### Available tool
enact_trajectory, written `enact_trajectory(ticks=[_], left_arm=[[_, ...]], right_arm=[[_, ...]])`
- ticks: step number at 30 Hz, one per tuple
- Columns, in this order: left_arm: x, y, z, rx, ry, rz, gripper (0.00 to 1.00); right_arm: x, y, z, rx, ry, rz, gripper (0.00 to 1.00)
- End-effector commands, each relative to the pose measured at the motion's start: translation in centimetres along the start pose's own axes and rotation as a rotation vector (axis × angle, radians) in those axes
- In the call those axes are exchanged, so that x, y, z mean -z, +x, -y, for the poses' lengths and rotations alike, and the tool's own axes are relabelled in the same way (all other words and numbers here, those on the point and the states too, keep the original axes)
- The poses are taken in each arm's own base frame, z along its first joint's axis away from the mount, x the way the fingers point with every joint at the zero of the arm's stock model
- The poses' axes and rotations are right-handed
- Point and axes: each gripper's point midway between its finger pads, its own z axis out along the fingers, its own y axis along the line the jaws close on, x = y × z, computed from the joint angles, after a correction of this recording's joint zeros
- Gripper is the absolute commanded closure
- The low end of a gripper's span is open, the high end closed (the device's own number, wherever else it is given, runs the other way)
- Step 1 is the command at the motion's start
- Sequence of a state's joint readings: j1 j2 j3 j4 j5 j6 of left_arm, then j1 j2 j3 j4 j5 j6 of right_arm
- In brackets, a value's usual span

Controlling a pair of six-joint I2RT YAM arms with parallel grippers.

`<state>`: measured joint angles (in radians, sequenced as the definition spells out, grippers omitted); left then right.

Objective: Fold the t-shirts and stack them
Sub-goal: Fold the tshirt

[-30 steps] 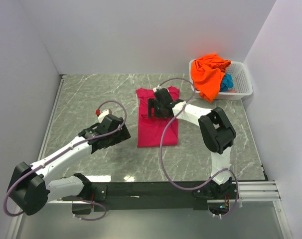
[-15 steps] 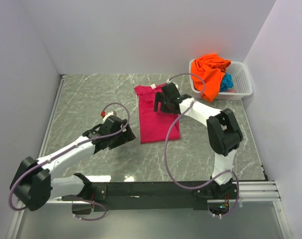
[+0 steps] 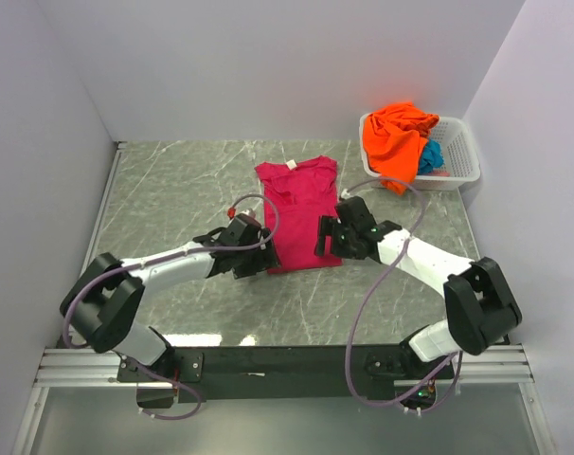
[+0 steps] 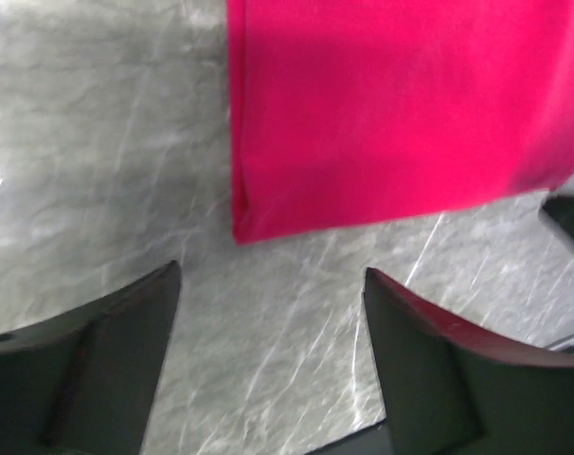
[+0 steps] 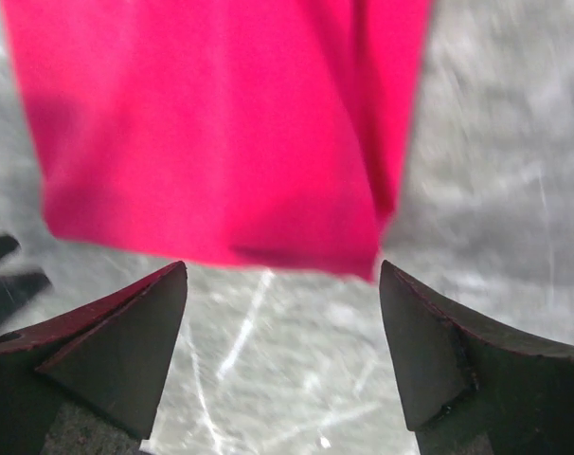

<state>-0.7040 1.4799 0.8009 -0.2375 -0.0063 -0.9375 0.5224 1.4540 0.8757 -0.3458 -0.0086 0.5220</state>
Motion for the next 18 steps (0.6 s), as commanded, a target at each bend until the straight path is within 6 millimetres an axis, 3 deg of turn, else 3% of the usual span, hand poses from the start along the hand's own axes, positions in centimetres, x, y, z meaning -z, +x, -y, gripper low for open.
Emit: enact_trajectory(ticks=[1,4,9,13,14,18], left_arm=[[-0.7,-1.2,2.0,-0.022,0.043,0.018,0.20],[-1.6,-0.8,1.6,-0.020,0.031,0.004,0.31],[-2.8,0.2,0.9,-0.028,-0.008,-0.030,0.37],[-3.5,0.8,0.9,-0.028,-0.022,-0.048,0.46],[-3.7,0.9,0.8,-0.029,-0.024,-0.051,0.53],[-4.3,1.4,0.2,-0.020,-0.052,-0.072,0.62]], right_arm=[[0.9,0.2,0.8,-0.055,-0.004,0.036,0.12],[0.5,0.5,2.0,-0.091,0.013,0.031,0.21],[-1.2,0.6,3.0,-0.131,0.030,0.020,0.30],[-2.2,0.5,3.5,-0.145,0.028,0.012,0.51],[-2.4,0.8,3.5,-0.147,0.028,-0.002,0.54],[-2.7,2.4,3.3,-0.158,-0.004,-0.040,0.58]])
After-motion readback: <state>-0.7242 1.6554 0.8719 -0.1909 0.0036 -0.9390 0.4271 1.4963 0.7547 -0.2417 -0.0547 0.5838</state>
